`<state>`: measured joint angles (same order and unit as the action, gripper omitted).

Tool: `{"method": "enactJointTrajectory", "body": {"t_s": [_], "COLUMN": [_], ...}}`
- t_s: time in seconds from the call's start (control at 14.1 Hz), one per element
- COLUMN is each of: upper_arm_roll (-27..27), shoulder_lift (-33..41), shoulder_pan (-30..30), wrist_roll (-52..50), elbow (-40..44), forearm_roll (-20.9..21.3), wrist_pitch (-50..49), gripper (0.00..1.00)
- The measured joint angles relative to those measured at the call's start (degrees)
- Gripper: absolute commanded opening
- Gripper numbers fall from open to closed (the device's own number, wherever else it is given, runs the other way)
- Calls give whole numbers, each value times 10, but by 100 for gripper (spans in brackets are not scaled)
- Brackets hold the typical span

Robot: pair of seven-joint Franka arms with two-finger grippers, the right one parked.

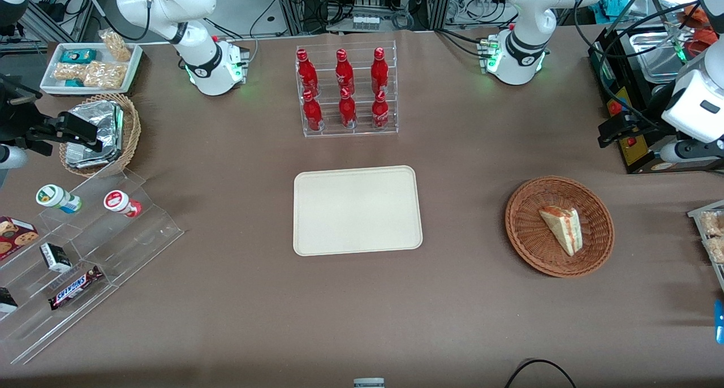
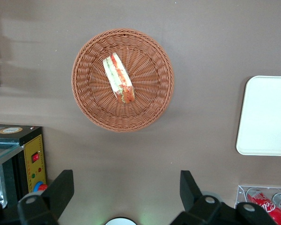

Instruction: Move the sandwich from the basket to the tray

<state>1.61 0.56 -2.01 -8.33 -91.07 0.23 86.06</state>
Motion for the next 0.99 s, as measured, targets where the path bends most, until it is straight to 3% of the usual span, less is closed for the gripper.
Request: {"method": "enactJointTrajectory", "body": {"t_s": [0.99], "upper_arm_roll": [0], "shoulder_lift": [-2], "shoulder_pan": [0], "wrist_roll": [22], "elbow": [-9], "forearm_roll": [0], "wrist_pitch": [3], "gripper": [100]}}
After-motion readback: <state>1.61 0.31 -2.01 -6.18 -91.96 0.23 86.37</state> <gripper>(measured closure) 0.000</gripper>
